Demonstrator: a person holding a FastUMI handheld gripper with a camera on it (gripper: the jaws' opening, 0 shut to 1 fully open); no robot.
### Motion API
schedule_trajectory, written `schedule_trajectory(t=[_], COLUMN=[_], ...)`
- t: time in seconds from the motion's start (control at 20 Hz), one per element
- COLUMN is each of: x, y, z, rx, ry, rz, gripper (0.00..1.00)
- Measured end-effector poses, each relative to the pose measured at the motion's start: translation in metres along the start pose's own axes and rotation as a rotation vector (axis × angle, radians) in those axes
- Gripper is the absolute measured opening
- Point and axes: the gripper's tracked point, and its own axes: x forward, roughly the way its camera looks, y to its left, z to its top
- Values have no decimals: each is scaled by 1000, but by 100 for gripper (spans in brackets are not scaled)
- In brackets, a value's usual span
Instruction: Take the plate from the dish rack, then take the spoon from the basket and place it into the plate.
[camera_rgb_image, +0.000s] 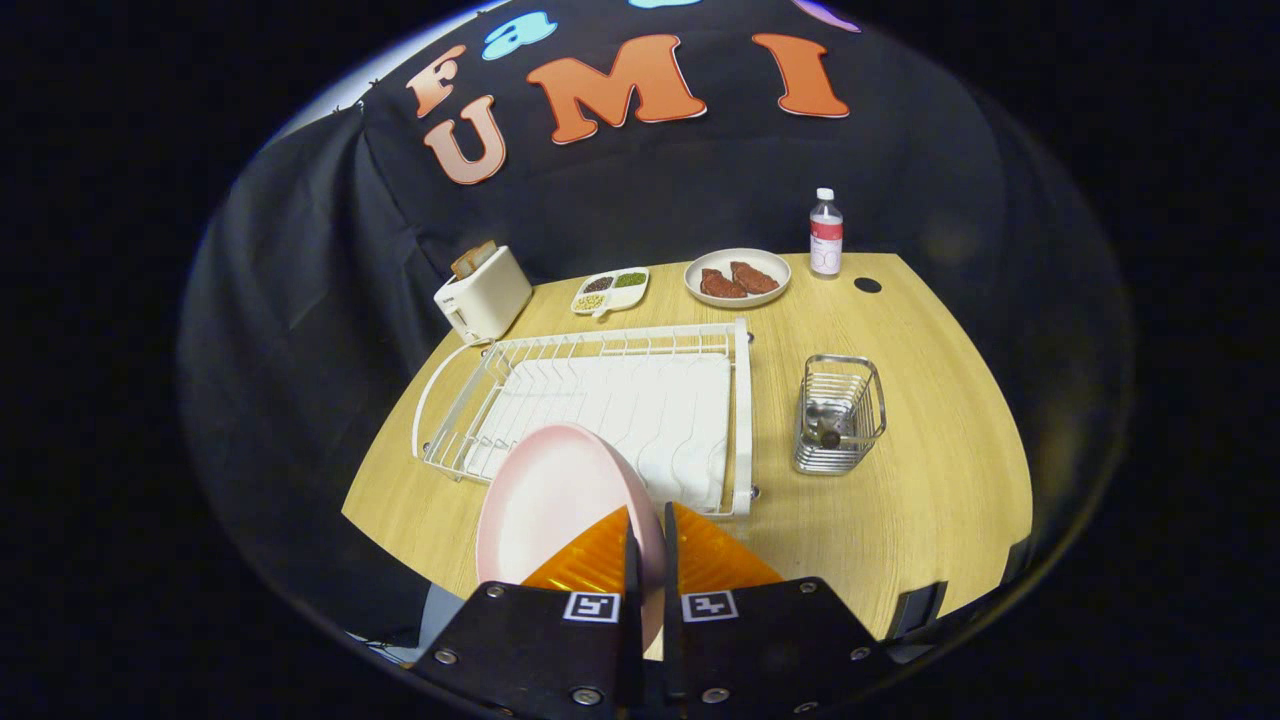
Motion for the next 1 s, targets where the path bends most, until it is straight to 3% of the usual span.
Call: schedule_trajectory(t=[0.75,0.85,1.0], x=[51,55,58], y=[-22,-21,-43], z=[-93,-96,-89], rx=[69,108,128], ry=[98,104,68], rz=[20,38,-20], gripper=[8,10,21])
